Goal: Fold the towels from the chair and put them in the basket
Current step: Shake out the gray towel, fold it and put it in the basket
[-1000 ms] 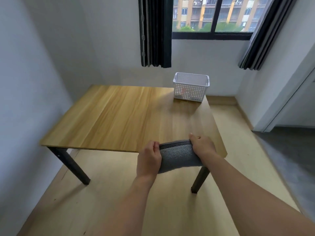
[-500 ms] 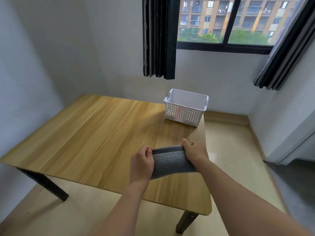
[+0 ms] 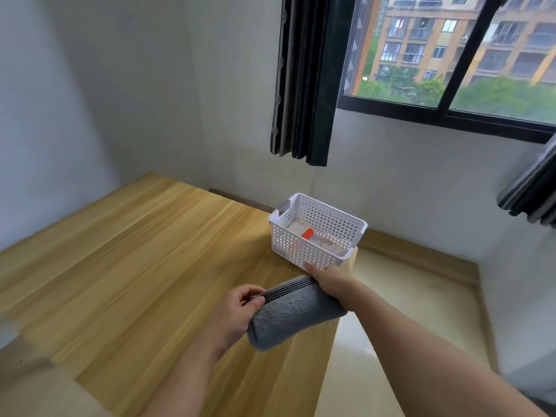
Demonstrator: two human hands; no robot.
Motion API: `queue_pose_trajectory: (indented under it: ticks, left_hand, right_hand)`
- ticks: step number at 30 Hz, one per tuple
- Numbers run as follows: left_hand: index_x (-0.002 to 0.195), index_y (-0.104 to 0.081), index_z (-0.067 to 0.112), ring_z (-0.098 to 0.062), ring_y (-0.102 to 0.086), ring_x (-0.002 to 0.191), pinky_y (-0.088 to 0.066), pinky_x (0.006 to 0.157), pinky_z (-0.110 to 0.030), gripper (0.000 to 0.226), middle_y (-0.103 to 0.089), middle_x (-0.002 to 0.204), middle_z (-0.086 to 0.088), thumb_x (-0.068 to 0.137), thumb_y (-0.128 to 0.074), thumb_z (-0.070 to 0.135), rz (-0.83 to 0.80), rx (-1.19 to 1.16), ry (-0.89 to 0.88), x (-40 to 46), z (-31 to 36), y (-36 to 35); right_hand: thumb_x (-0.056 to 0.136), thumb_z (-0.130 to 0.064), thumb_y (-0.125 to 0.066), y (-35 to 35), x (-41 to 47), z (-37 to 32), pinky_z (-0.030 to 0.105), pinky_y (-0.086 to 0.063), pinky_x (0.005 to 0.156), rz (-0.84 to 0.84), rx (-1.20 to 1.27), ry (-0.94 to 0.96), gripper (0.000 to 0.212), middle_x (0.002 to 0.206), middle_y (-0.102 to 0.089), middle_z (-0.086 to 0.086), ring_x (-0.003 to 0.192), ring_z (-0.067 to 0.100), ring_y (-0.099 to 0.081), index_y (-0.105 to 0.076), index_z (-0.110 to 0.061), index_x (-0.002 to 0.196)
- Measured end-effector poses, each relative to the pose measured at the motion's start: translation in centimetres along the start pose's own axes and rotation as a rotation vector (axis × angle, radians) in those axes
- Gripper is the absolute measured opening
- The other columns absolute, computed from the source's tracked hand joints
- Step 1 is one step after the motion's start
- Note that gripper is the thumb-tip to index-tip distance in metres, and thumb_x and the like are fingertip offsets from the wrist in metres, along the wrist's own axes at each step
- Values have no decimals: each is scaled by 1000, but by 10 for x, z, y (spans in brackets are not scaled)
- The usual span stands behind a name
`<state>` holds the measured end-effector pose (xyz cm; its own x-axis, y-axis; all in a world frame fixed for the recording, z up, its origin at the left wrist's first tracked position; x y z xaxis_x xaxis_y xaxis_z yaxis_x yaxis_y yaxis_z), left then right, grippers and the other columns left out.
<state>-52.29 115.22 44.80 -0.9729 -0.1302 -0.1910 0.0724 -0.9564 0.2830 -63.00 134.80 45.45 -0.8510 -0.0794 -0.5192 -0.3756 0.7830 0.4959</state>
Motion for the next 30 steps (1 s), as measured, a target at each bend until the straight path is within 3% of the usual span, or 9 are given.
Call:
queue_pose_trajectory:
  ticks: [2,5,8,11,15,17,21,24,30]
  left_hand:
    - [93,-69,24,-9,-64,83,-46,67,-19,12,-69,89,6,93,-59,19,47,12,-7,24,11,-9]
    - [92,-68,23,-12,-64,86,-50,72,-27,11,-69,89,5,93,-58,20,169,1,1,75,34,-27]
    - [94,-66,23,-9,-61,82,-46,64,-24,9,-67,90,7,92,-58,24,321,25,18,133,62,-53]
    - [93,-63,24,-11,-60,85,-43,64,-24,6,-65,93,7,92,-58,27,413,27,21,202,91,-82]
    - [97,-57,23,-18,-57,86,-45,76,-31,7,-60,94,4,90,-57,26,331,128,136,294,102,-119]
    - [95,-55,23,-20,-57,88,-44,77,-32,5,-60,94,2,90,-54,25,263,237,200,330,95,-130]
    - [87,-46,24,-20,-49,69,-40,62,-30,6,-54,87,-3,93,-47,21,177,350,389,370,59,-139]
    - [94,-43,22,-18,-43,66,-34,60,-29,7,-48,84,-3,93,-39,16,97,438,490,382,35,-148]
    - [88,-46,25,-20,-44,66,-33,57,-31,20,-51,85,-3,85,-37,9,158,332,550,400,16,-161]
  right_hand:
    - [81,-59,-53,23,18,-11,39,-40,105,11,68,18,57,123,-59,3,113,23,-56,-55,-21,123]
    - [79,-33,-59,72,58,-29,37,-48,89,-44,213,1,29,101,-63,9,94,23,-61,-55,-16,101]
    - [83,-23,-55,119,116,-53,36,-49,84,-60,84,9,19,91,-59,9,87,23,-58,-56,-11,98]
    - [90,-15,-41,143,190,-84,30,-39,74,30,-89,203,23,88,-56,9,82,22,-51,-59,-7,101]
    - [93,-10,-31,166,264,-93,33,-35,90,130,-171,260,35,121,-54,18,112,34,-50,-41,-9,126]
    - [92,-10,-30,172,295,-83,35,-37,92,112,-226,250,36,128,-53,20,114,36,-51,-38,-10,128]
    - [84,-2,-32,163,338,-55,31,-37,79,49,-340,315,41,119,-57,16,100,32,-52,-39,-12,124]
    - [82,1,-32,145,357,-39,34,-43,75,-12,-313,335,42,109,-59,14,90,30,-53,-42,-13,121]
    - [85,-3,-34,121,384,-6,35,-39,77,10,-333,279,26,114,-60,16,102,33,-56,-43,-9,109]
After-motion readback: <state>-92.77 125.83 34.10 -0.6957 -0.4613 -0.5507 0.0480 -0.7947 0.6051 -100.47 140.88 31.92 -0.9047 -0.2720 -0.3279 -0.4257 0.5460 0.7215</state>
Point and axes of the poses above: each hand's wrist, its own x-axis towards the middle knuckle, its own y-axis out of the back of the hand, z = x × y, the point moved 3 cm from there along x, towards the middle knuckle
